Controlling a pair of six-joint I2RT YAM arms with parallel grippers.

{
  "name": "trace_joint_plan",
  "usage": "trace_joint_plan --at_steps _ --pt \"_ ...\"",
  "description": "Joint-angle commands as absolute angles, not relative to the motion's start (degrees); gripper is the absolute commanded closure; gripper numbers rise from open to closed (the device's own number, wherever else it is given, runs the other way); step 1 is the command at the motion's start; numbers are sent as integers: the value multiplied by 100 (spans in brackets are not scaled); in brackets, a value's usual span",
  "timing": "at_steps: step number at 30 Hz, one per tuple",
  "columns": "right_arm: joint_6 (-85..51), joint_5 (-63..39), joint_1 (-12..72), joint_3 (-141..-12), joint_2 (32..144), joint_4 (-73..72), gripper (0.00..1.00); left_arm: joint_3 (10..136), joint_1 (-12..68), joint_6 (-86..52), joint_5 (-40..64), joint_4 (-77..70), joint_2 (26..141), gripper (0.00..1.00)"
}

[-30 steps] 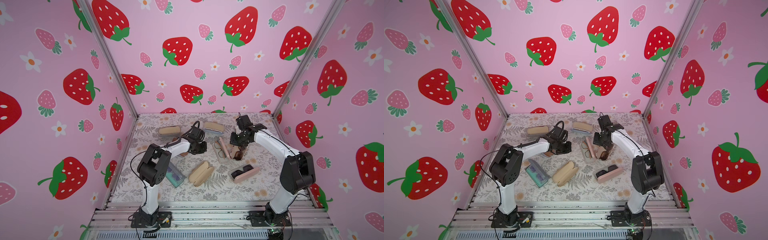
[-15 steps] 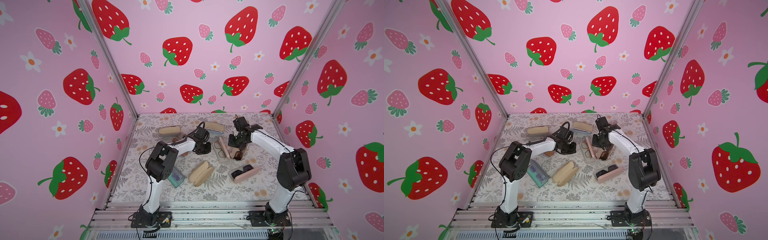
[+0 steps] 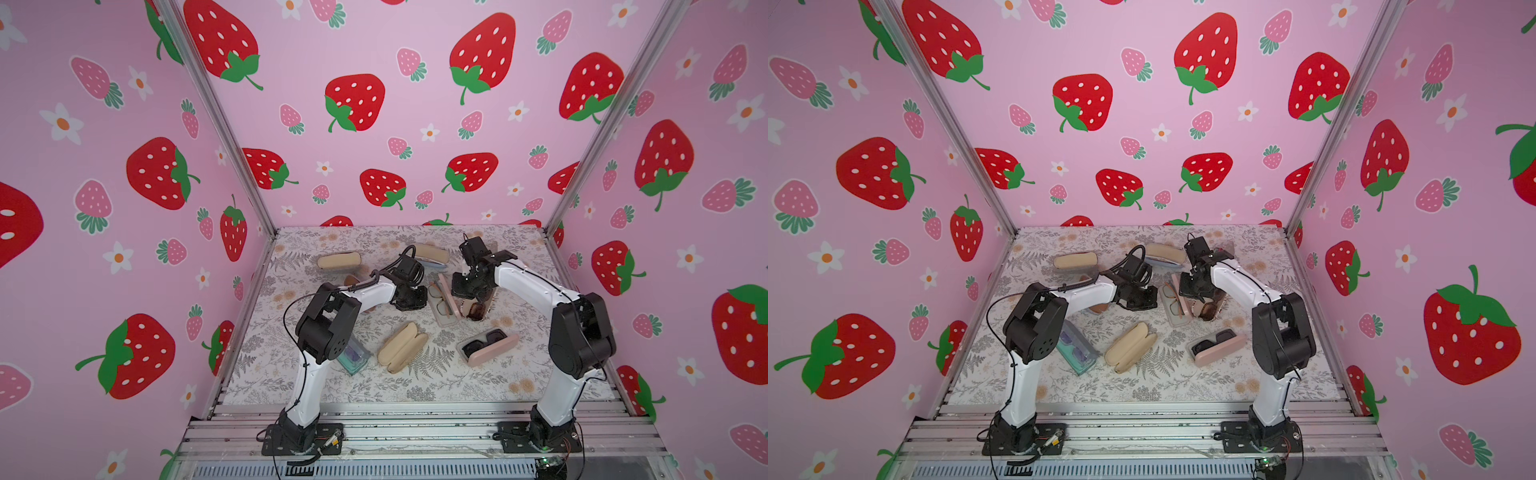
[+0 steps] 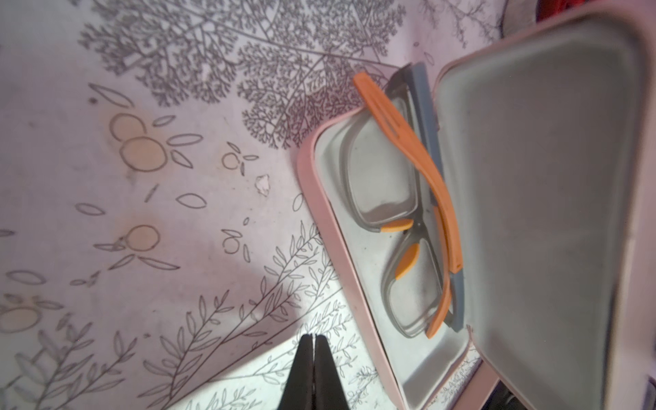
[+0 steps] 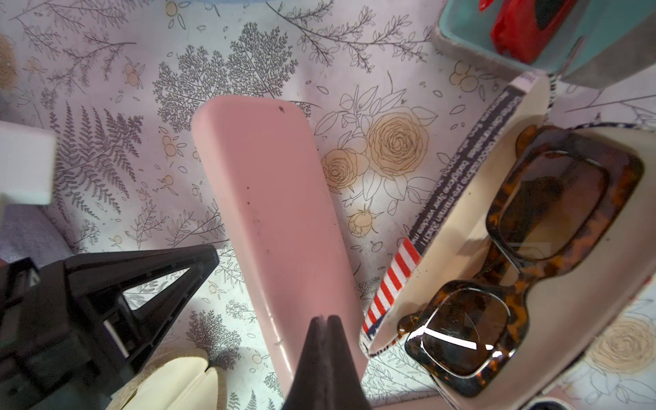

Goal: Close the glasses case
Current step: Close the glasses case at the center of the board.

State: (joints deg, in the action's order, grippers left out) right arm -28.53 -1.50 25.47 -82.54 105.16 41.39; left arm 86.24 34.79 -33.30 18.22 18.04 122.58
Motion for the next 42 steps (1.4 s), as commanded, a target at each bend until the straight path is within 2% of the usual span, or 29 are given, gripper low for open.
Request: trace_joint_plan --at_steps 1,42 --pt "-2883 -185 2609 -8394 10590 4179 100 8859 3550 -3419 1925 1890 12458 100" --pt "-3072 -562 2995 -8402 10985 3936 100 8903 3648 -3516 2136 1767 12665 100"
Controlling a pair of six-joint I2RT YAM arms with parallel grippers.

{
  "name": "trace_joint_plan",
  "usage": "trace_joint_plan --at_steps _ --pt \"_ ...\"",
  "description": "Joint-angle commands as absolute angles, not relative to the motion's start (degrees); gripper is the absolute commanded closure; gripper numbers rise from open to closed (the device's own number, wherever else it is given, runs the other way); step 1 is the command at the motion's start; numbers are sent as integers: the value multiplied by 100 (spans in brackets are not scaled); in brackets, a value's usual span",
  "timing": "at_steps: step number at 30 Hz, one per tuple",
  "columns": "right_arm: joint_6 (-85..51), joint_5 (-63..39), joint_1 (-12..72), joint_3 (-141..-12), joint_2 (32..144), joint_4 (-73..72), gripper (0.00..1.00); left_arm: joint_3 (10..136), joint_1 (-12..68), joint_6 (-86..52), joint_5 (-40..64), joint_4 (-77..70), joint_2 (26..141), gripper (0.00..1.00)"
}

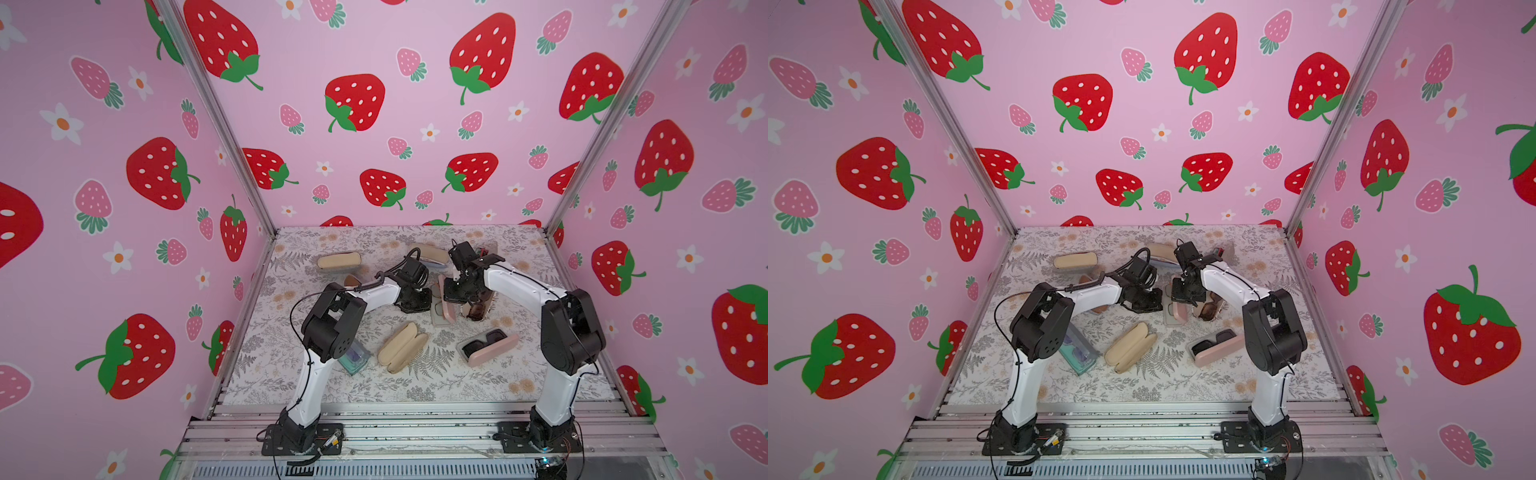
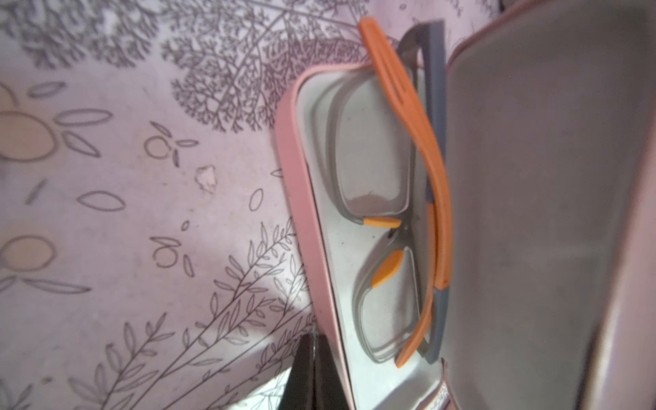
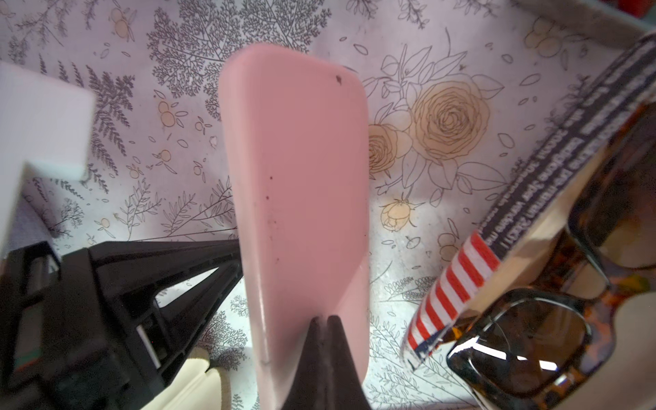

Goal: Close the glasses case
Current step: Close the glasses case at the center of the board.

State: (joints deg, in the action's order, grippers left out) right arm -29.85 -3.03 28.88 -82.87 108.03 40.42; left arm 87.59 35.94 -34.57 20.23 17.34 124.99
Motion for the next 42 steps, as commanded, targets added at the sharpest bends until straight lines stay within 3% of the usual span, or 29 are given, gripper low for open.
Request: trace_joint_plan --at_steps 1,42 --pt "-3083 -571 3001 -8402 10994 3929 100 8903 3649 -3516 2136 1767 12663 100" --pt "-3196 -669 3075 -8350 11170 3798 100 8721 3645 -3562 2179 1652 12633 100"
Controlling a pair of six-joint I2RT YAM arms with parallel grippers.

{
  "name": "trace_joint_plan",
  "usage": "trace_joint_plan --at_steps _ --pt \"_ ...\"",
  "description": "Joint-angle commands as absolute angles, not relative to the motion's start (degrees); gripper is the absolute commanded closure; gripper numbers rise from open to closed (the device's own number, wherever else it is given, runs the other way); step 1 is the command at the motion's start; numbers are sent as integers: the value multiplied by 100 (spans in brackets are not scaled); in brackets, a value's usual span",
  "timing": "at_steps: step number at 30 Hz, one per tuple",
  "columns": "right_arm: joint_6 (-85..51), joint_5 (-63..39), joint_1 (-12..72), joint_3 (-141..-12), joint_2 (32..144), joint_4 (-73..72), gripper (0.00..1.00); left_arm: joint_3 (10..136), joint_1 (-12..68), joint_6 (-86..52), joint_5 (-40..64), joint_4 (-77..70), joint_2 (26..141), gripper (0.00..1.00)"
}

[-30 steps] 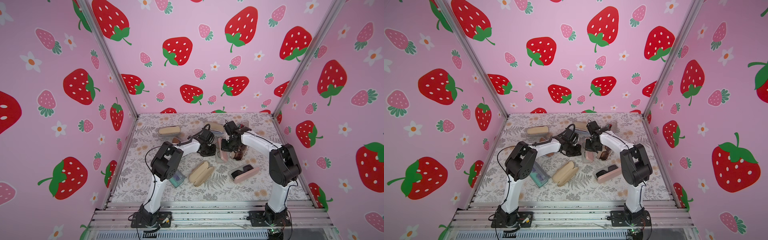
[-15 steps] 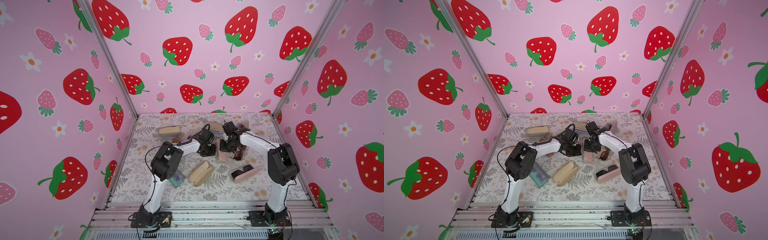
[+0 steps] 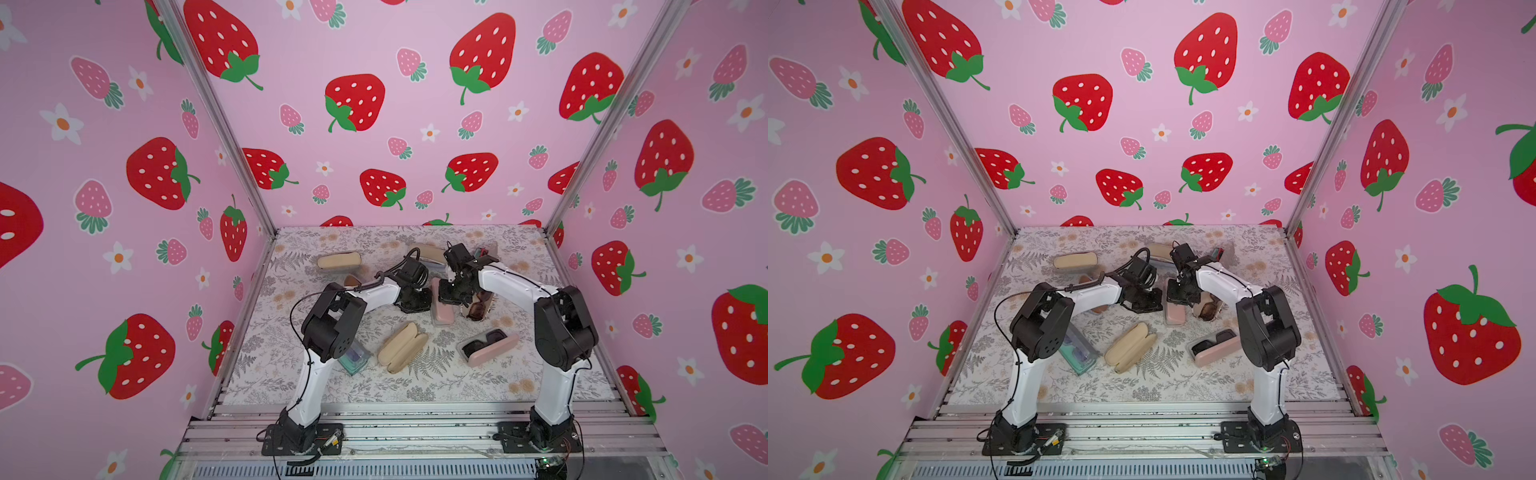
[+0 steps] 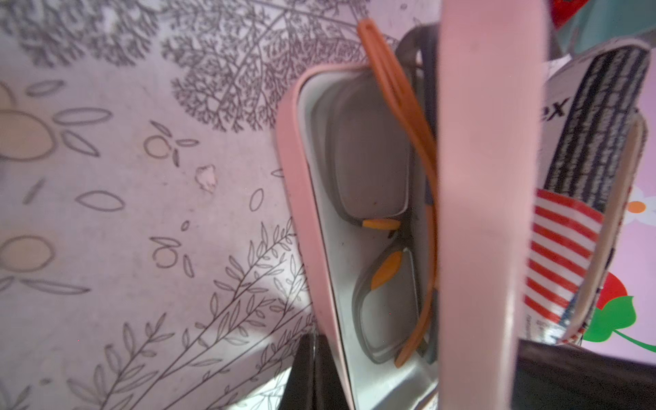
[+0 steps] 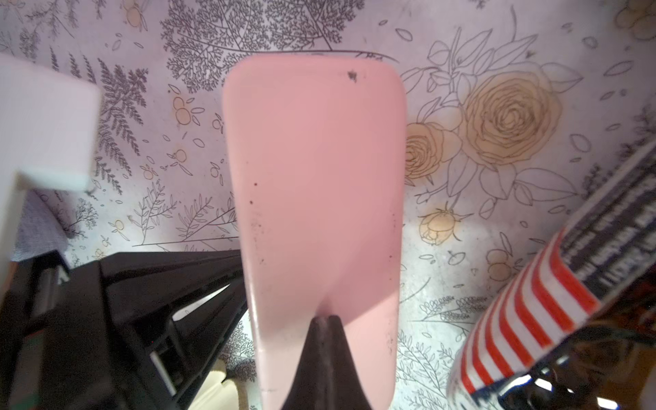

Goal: Close the glasses case
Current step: Close the glasses case at the center of the board.

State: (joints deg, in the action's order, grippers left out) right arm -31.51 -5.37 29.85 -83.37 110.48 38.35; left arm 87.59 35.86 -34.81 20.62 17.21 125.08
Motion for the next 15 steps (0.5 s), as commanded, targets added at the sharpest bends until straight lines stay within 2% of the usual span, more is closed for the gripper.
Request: trace_joint_plan --at_steps 1,15 --pt "-3199 -674 3076 -8350 11166 3802 100 8721 3638 -3560 2178 1644 12637 100" --pt "-3238 -796 3111 -8341 11342 3732 100 8732 3637 -3577 2224 1617 12664 100"
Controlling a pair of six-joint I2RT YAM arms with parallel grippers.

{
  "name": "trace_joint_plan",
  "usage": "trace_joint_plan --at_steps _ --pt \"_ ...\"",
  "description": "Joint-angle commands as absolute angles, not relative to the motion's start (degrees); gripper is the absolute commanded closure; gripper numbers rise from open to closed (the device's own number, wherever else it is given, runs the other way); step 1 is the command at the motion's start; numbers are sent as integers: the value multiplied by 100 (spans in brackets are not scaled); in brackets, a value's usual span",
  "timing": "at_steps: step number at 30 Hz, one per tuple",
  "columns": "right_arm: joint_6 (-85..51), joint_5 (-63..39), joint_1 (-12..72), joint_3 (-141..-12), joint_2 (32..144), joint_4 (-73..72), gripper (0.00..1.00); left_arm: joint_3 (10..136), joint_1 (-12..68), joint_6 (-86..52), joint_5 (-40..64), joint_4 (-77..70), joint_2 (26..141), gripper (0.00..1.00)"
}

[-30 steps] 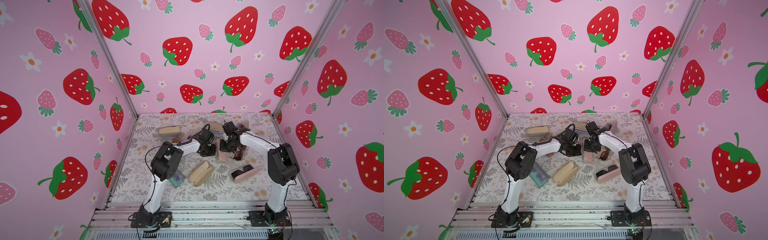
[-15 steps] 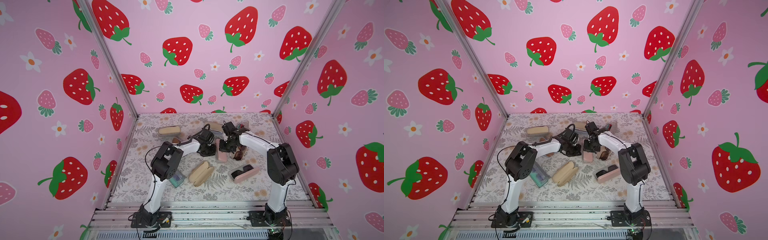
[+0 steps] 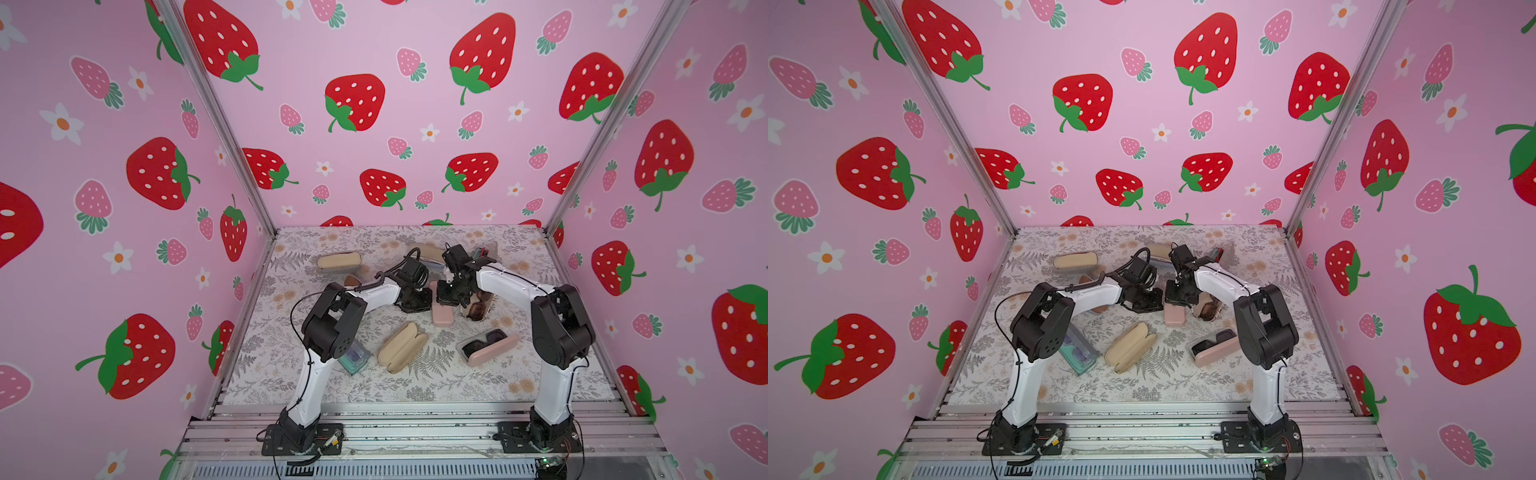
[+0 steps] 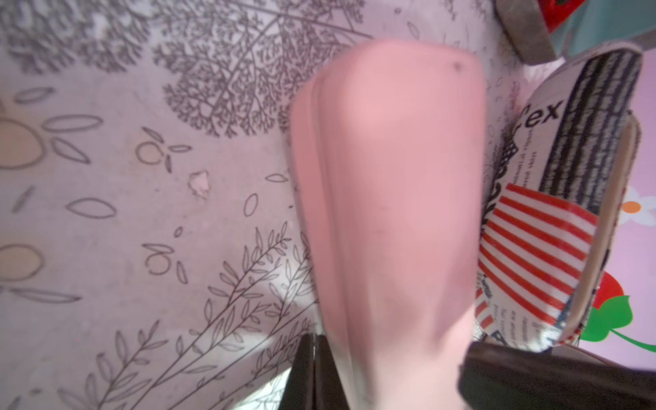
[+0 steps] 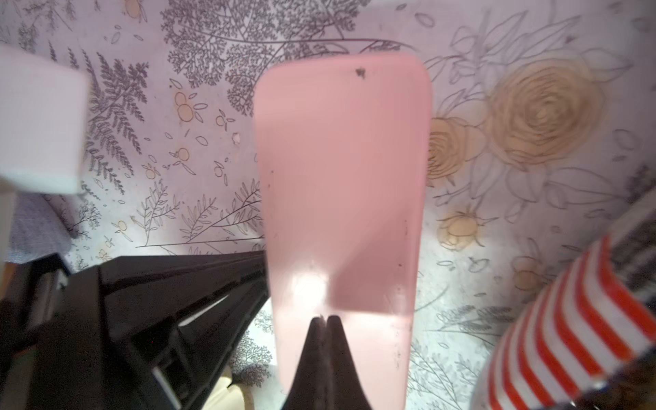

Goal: Close the glasses case
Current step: Close the glasses case at the center of the board, then move the glasses case to the center of the board.

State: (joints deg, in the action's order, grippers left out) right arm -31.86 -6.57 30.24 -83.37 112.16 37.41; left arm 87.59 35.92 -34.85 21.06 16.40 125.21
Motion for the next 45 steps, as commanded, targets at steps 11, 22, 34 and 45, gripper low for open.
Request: trace_joint_plan --at_steps 11,22,34,45 --pt "-3305 -582 3118 -8304 11056 3734 96 8467 3532 -3628 2197 1473 12401 100" --pt "-3234 204 3245 -8427 10812 4204 31 7811 3184 -3595 2075 1362 11532 100" --pt "-3208 474 3357 -8790 11416 4531 16 7370 2936 -3438 1916 1493 10652 55" --pt "-3268 754 3359 -8879 11519 4804 16 7168 2813 -3333 1785 1635 10043 42"
